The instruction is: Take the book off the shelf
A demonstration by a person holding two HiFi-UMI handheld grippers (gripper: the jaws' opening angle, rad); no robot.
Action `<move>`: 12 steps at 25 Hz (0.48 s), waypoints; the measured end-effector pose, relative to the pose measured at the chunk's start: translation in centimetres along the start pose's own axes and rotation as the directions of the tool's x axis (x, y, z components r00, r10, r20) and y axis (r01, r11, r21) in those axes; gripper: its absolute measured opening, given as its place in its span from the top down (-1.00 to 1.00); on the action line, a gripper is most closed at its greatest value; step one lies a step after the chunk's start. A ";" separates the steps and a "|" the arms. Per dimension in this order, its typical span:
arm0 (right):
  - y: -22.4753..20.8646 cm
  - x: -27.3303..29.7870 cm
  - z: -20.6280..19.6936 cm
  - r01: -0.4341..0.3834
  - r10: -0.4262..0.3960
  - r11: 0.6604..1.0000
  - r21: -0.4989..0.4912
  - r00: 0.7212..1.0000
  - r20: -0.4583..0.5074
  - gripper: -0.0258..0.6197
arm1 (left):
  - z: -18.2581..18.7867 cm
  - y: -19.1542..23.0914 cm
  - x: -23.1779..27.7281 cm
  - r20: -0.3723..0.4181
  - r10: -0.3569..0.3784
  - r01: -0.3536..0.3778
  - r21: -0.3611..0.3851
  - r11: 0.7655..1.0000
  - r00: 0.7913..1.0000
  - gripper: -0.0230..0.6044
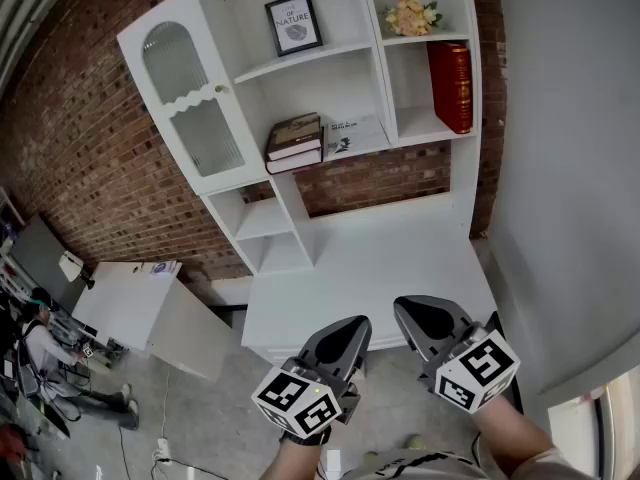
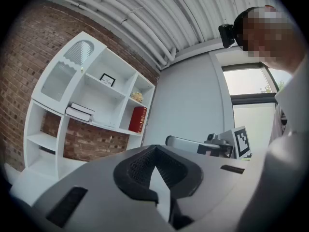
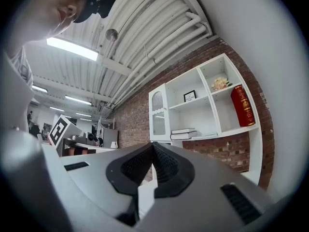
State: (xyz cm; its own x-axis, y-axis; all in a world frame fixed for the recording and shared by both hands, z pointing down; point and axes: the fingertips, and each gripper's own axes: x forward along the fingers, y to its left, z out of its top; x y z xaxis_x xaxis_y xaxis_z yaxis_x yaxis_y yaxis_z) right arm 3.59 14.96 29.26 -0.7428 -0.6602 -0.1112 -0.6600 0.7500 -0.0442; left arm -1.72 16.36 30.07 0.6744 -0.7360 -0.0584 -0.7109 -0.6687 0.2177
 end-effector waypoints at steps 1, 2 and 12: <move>-0.3 -0.1 0.0 -0.001 0.001 1.000 0.000 1.000 0.002 0.87 | 0.0 -0.1 0.3 0.005 -0.002 0.002 0.004 1.000 1.000 0.89; -0.6 -0.2 0.1 -0.002 0.002 1.000 -0.001 1.000 0.004 0.87 | -0.1 -0.2 0.6 0.008 -0.003 0.003 0.008 1.000 1.000 0.89; -3.3 -1.4 1.0 -0.031 0.030 0.999 0.036 0.999 0.031 0.87 | 0.3 -0.6 3.1 0.012 0.012 -0.012 0.001 1.000 1.000 0.89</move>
State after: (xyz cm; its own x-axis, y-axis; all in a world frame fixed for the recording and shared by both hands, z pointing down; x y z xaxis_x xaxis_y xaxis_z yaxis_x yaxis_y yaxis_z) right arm 6.89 13.44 28.56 -0.7584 -0.6360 -0.1429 -0.6321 0.7710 -0.0767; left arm 0.74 14.50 29.48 0.6634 -0.7452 -0.0672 -0.7192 -0.6599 0.2175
